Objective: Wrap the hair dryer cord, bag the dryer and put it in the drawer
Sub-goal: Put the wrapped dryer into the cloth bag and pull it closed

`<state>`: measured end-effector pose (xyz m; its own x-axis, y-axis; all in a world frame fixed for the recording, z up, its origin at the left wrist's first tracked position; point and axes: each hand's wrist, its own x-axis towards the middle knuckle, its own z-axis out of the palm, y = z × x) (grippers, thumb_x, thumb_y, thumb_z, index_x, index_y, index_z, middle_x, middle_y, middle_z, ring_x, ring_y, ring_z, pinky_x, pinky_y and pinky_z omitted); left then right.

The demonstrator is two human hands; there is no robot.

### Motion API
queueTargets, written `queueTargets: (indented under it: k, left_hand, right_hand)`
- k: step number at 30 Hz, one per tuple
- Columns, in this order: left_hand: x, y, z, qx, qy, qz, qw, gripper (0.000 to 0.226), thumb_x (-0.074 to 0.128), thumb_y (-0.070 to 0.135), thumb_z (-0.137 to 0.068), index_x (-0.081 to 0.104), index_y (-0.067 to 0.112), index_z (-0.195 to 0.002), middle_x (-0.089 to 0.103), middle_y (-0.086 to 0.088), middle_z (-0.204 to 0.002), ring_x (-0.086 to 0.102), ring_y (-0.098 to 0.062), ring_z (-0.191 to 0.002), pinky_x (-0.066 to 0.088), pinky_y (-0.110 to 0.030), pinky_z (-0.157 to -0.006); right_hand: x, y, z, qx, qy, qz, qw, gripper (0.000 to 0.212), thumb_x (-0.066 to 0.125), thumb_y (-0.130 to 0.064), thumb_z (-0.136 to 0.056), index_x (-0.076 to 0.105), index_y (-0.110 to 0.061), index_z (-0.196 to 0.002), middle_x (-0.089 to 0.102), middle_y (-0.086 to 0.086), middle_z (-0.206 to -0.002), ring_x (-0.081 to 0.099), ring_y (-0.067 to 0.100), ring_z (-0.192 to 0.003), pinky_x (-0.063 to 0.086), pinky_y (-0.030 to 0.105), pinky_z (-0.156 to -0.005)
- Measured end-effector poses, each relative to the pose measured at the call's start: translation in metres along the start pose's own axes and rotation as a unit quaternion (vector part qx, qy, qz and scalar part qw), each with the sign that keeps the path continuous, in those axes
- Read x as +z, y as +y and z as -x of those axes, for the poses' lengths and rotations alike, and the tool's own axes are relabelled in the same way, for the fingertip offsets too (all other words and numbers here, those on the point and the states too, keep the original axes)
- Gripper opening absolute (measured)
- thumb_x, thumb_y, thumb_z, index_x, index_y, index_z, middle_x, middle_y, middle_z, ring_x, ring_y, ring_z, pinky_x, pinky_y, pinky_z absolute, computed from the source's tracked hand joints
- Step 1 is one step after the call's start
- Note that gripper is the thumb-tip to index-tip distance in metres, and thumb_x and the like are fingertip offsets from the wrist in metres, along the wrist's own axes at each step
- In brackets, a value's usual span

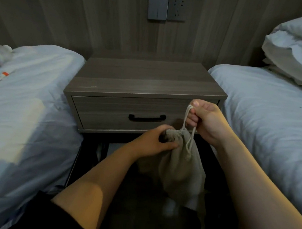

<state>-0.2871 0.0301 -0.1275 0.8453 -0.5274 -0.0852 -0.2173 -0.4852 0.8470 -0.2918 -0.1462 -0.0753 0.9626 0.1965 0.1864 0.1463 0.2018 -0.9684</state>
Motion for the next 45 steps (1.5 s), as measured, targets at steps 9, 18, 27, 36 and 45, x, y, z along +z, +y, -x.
queueTargets:
  k: [9, 18, 27, 36, 45]
  left_hand:
    - [-0.007, 0.015, 0.009, 0.078, 0.082, 0.033, 0.993, 0.027, 0.062, 0.027, -0.087, 0.049, 0.021, -0.064, 0.048, 0.006, -0.065, 0.046, -0.006, -0.061, 0.037, -0.025, -0.06]
    - [-0.026, 0.022, 0.012, 0.078, 0.17, 0.231, 0.955, 0.031, 0.062, 0.035, -0.077, 0.06, 0.004, -0.081, 0.059, -0.008, -0.076, 0.055, -0.019, -0.074, 0.044, -0.035, -0.073]
    - [-0.035, 0.032, 0.014, -0.021, 0.212, 0.449, 0.868, 0.022, 0.045, 0.016, -0.096, 0.065, 0.01, -0.089, 0.071, -0.003, -0.077, 0.067, -0.013, -0.075, 0.054, -0.023, -0.065]
    - [-0.073, 0.02, 0.02, -0.189, 0.234, 0.452, 0.84, 0.025, 0.059, 0.027, -0.09, 0.063, 0.009, -0.106, 0.065, -0.008, -0.092, 0.062, -0.021, -0.085, 0.049, -0.034, -0.079]
    - [-0.03, 0.012, 0.009, -0.038, 0.22, 0.043, 0.974, 0.019, 0.055, 0.03, -0.089, 0.064, 0.024, -0.106, 0.064, 0.001, -0.108, 0.059, -0.02, -0.106, 0.045, -0.031, -0.089]
  right_hand:
    - [-0.035, 0.007, -0.005, 0.117, 0.292, 0.339, 0.887, 0.016, 0.054, -0.018, -0.087, 0.067, -0.013, -0.078, 0.062, -0.002, -0.062, 0.057, 0.017, -0.061, 0.047, 0.031, -0.062]
    - [-0.014, 0.037, 0.001, 0.19, -0.104, 0.166, 0.962, 0.072, 0.039, -0.072, -0.077, 0.061, -0.02, -0.12, 0.063, 0.001, -0.125, 0.056, 0.012, -0.119, 0.039, 0.026, -0.104]
    - [-0.016, 0.051, 0.007, 0.198, -0.16, 0.312, 0.915, 0.05, 0.08, -0.015, -0.068, 0.063, -0.024, -0.114, 0.068, -0.008, -0.113, 0.062, 0.005, -0.106, 0.05, 0.022, -0.092]
    - [0.009, 0.034, 0.01, 0.091, -0.012, 0.285, 0.954, 0.025, 0.077, -0.01, -0.07, 0.07, -0.026, -0.089, 0.073, 0.0, -0.093, 0.066, 0.011, -0.086, 0.053, 0.028, -0.079]
    - [0.013, 0.008, 0.014, 0.067, 0.191, 0.24, 0.949, 0.033, 0.076, -0.024, -0.07, 0.062, -0.028, -0.099, 0.065, -0.01, -0.087, 0.06, 0.005, -0.082, 0.046, 0.023, -0.064]
